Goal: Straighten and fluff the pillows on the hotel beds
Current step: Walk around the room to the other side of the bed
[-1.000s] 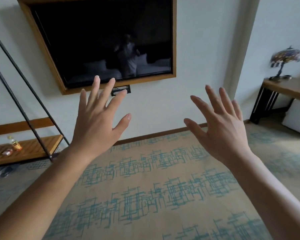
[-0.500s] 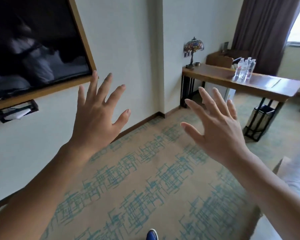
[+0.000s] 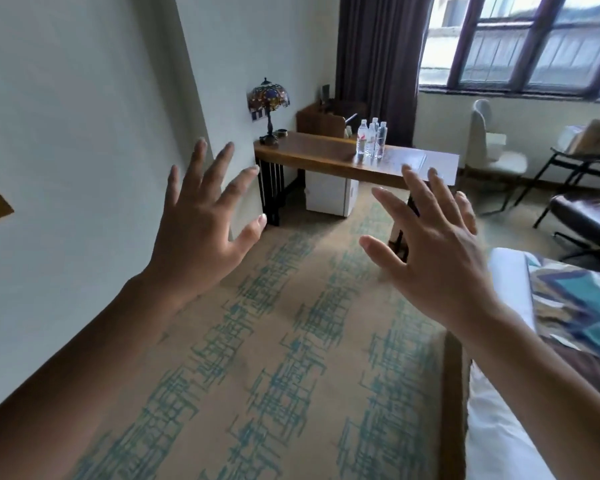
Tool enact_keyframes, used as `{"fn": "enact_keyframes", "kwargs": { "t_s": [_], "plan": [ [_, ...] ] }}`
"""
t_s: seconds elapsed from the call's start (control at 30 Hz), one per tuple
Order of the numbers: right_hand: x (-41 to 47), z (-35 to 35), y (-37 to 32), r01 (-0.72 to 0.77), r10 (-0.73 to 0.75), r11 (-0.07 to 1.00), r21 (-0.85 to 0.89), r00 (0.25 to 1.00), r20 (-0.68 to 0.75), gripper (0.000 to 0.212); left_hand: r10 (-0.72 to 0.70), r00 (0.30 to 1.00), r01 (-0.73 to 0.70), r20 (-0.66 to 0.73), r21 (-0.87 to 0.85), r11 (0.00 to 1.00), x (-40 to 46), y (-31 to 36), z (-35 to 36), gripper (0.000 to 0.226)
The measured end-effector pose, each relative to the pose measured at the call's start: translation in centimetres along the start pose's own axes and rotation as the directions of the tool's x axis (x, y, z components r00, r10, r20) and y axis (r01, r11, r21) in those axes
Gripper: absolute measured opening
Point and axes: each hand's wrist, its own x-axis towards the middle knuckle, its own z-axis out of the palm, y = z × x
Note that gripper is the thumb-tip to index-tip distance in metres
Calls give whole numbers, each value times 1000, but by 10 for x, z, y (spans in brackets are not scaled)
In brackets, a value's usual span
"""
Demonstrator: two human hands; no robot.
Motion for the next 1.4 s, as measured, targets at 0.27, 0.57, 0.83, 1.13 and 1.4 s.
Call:
{"fn": "enact_keyframes", "kwargs": {
  "t_s": [0.27, 0.57, 0.83, 1.13, 1.4],
  "plan": [
    [63, 34, 113, -80, 78, 995, -66, 997, -21, 69, 79, 996, -81, -30, -68, 994, 116, 36, 91, 67],
    [123, 43, 230, -134, 128, 985, -106, 989, -69, 68, 139, 988, -147, -69, -118, 982, 240, 93, 172, 69],
    [159, 71, 333, -310, 301, 930, -200, 951, -75, 70, 248, 968, -249, -34, -236, 939, 345, 141, 282, 68],
    [273, 136, 444, -404, 387, 869, -287, 915, -114, 70, 354, 935, -345, -36, -339, 875, 502, 156, 427, 67],
    [384, 188, 518, -457, 429, 830, -321, 889, -158, 69, 490, 870, -469, -57, -400, 787, 634, 169, 527, 67]
  ]
}}
